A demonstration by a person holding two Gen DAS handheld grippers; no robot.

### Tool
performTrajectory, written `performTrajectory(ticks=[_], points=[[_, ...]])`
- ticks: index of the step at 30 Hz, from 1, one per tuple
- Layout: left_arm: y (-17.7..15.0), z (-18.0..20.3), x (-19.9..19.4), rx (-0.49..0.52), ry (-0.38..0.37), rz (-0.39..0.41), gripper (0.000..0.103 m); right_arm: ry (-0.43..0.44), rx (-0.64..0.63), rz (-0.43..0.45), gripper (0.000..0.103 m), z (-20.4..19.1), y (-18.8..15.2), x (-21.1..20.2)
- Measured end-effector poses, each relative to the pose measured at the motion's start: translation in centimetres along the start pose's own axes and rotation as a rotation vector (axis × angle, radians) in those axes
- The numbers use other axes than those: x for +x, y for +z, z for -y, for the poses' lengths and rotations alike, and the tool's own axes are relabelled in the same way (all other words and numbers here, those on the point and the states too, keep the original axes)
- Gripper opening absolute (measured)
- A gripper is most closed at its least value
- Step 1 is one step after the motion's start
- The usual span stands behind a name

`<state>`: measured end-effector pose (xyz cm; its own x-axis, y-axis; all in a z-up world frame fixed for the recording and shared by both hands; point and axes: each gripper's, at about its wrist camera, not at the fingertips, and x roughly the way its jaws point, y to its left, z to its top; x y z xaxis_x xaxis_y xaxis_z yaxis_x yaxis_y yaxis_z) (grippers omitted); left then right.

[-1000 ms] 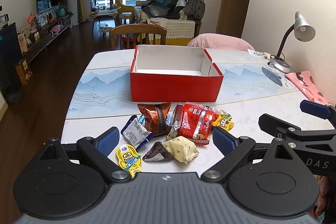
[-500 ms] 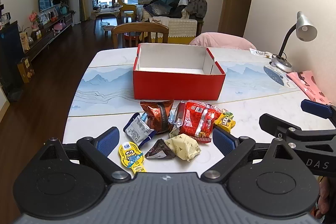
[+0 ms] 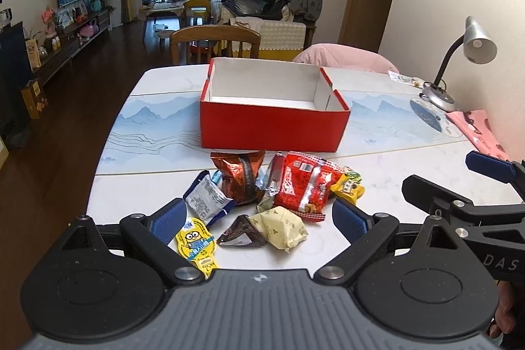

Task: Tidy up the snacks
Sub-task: 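Grasp the yellow Minion pouch with left gripper while right grasps yellow sesame candy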

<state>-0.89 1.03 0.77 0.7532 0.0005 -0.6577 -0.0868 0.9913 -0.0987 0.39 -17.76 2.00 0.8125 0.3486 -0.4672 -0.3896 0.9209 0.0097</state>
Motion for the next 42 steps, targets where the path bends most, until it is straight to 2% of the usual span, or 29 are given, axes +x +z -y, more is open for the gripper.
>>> performTrajectory(ticks=[10, 13, 16, 18, 20, 25, 31, 34, 42], points=[[0.2, -0.4, 3.1, -0.049, 0.000, -0.085, 0.096, 0.066, -0.006, -0.037, 0.103, 1.1, -0.1, 2.8], [0.3, -0.5, 4.4, -0.065, 0.004, -0.099, 0.096, 0.052, 0.011, -0.061, 0.103, 2.4, -0.2, 4.4], [0.4, -1.5, 5.9, -0.124, 0.016, -0.130, 0.096, 0.029, 0.034, -0.119, 0.103, 4.4, -0.7, 6.7], [0.3, -2.2, 7.0, -0.149, 0.038, -0.146, 0.096, 0.010, 0.028, -0.150, 0.103, 5.5, -1.3, 8.3], [0.1, -2.9, 8.2, -0.169, 0.094, -0.168, 0.096, -0.010, 0.007, -0.189, 0.101, 6.4, -2.2, 10.2], [-0.6, -4.4, 11.3, -0.213, 0.177, -0.236, 0.096, 0.000, -0.066, -0.282, 0.098, 7.4, -4.1, 14.6], [-1.4, -6.1, 14.2, -0.271, 0.275, -0.308, 0.096, 0.007, -0.111, -0.353, 0.091, 8.1, -5.0, 18.8], [-2.0, -7.1, 15.2, -0.325, 0.302, -0.343, 0.096, 0.024, -0.129, -0.386, 0.080, 7.9, -5.2, 20.1], [-3.4, -8.3, 17.1, -0.378, 0.309, -0.405, 0.095, 0.048, -0.112, -0.440, 0.067, 8.1, -5.4, 21.2]])
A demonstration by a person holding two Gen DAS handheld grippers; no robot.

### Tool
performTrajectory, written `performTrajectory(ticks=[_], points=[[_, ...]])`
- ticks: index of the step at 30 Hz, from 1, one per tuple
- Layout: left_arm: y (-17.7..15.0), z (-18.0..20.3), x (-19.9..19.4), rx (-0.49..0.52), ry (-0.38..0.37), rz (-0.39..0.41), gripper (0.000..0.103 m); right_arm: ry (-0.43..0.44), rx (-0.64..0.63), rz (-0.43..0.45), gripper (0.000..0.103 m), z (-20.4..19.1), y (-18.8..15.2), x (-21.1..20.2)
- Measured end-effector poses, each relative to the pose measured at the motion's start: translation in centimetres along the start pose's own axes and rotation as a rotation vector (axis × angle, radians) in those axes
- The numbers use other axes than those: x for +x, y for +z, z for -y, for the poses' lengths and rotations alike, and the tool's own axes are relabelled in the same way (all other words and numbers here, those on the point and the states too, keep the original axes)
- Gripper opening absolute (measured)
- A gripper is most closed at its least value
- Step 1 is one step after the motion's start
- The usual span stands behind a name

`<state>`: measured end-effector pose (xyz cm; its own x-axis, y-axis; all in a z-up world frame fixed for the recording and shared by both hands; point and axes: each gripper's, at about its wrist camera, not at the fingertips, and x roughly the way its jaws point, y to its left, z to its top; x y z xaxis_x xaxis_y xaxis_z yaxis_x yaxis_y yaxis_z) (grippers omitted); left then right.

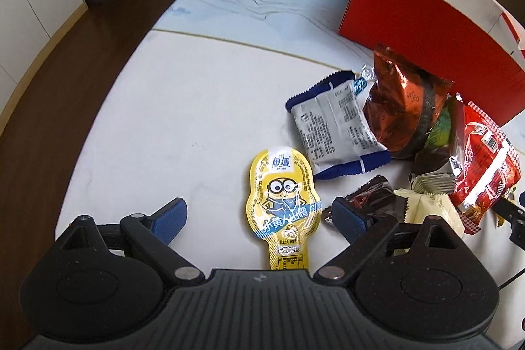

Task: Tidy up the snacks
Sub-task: 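Grasp the yellow Minion pouch with left gripper while right grasps yellow sesame candy, then carry both snacks into the red box and open both grippers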

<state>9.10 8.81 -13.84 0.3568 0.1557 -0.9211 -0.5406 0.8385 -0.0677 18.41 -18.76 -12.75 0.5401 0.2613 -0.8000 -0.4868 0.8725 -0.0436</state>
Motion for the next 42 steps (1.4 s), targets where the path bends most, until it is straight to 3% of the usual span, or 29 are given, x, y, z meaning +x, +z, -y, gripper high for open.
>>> performTrajectory(ticks=[4, 10, 17, 42], points=[[0.0, -0.3, 0.9, -0.017, -0.014, -0.032, 0.079, 0.019, 0.001, -0.007, 0.060, 0.1, 0.2, 0.1], [0.0, -0.1, 1.1, 0.010, -0.008, -0.027, 0.075, 0.029, -0.006, -0.009, 0.052, 0.1, 0.1, 0.1], [-0.4, 0.9, 0.3, 0.076, -0.021, -0.011, 0.052, 0.030, -0.011, -0.005, 0.040, -0.3, -0.2, -0.1], [-0.7, -1.2, -1.9, 0.044, -0.110, -0.003, 0.051, 0.002, 0.090, 0.061, 0.035, -1.1, -0.7, -6.0]])
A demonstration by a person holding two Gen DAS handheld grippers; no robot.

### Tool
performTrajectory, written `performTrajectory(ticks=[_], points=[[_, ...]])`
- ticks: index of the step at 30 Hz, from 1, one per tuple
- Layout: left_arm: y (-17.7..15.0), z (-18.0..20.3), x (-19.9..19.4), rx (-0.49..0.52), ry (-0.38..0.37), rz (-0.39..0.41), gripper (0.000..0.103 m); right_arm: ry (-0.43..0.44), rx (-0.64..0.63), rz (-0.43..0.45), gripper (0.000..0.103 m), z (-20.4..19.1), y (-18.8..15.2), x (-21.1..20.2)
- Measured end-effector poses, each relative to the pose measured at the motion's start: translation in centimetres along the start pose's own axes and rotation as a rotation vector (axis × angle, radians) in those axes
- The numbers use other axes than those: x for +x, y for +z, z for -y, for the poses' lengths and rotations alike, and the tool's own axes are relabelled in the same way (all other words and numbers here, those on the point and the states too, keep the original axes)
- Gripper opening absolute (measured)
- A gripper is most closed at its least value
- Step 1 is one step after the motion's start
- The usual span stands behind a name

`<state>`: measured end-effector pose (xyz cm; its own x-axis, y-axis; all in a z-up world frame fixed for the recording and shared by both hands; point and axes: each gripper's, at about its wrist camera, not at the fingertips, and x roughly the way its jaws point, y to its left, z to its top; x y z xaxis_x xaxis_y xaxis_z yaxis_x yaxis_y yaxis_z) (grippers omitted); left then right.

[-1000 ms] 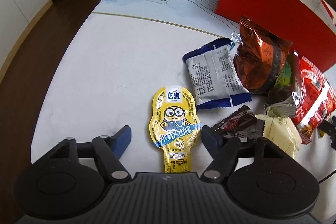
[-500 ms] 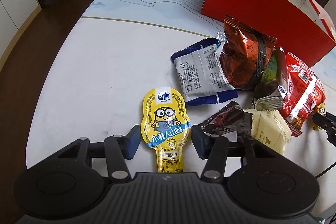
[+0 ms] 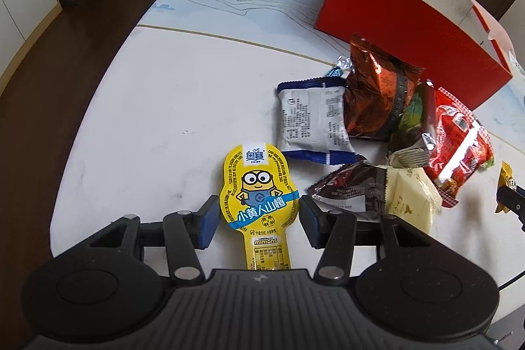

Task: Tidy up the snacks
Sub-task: 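Carry both snacks into the red box and open both grippers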

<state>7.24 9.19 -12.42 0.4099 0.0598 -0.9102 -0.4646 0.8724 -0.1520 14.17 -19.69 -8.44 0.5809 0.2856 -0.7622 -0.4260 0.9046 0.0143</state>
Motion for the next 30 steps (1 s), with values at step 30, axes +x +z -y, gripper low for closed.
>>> performTrajectory(ticks=[30], points=[[9.1, 8.7, -10.1, 0.212, -0.159, 0.208, 0.051, 0.035, -0.065, 0.160, 0.035, -0.3, 12.0, -4.0]])
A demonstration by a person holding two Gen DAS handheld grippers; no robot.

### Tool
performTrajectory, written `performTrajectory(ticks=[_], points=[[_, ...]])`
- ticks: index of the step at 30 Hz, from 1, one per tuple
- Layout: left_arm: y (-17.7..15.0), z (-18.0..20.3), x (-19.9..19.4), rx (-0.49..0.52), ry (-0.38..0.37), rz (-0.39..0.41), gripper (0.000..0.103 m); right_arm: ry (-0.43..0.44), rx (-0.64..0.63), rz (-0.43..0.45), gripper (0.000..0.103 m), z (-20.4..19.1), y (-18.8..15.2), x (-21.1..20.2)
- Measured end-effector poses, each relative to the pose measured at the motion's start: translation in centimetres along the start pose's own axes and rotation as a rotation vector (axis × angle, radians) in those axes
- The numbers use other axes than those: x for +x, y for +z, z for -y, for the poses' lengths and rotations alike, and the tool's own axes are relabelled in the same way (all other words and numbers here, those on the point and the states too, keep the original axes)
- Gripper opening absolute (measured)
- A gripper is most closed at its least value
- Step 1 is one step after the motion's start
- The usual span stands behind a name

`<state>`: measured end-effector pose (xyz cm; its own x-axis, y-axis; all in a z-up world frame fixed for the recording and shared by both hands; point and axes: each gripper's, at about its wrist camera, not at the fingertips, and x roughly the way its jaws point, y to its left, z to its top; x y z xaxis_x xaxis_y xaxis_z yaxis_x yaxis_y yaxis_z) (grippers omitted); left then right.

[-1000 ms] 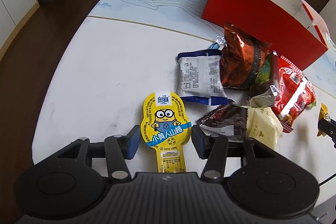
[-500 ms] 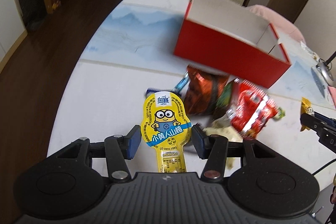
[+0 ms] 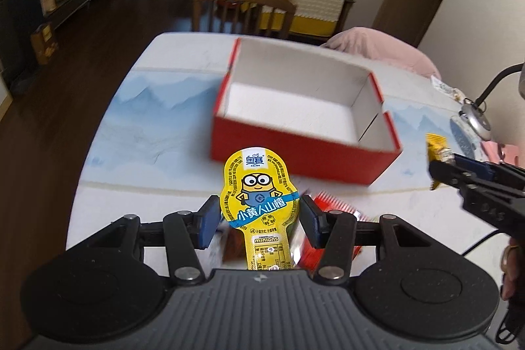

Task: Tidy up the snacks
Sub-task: 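Carry both snacks into the red box and open both grippers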

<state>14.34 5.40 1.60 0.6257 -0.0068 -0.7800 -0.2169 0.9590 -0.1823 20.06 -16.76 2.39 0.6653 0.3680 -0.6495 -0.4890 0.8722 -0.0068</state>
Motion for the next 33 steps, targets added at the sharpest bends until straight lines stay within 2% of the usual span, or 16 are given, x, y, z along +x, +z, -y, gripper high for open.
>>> performTrajectory(ticks=[8, 11, 16, 23, 33], points=[[6.8, 2.5, 4.1, 0.044, 0.015, -0.035, 0.051, 0.024, -0.018, -0.050, 0.035, 1.3, 4.2, 4.8], [8.8, 3.3, 6.1, 0.056, 0.032, -0.052, 0.052, 0.033, -0.025, -0.062, 0.035, 1.9, 5.3, 6.4], [11.1, 4.1, 9.4, 0.073, 0.056, -0.085, 0.051, 0.060, -0.033, -0.131, 0.035, 2.5, 6.5, 9.9], [13.7, 4.3, 14.5, 0.087, 0.109, -0.165, 0.051, 0.097, -0.078, -0.254, 0.035, 2.3, 6.9, 14.9], [14.0, 4.7, 21.1, 0.115, 0.162, -0.304, 0.052, 0.120, -0.134, -0.403, 0.036, 1.1, 5.7, 20.6]])
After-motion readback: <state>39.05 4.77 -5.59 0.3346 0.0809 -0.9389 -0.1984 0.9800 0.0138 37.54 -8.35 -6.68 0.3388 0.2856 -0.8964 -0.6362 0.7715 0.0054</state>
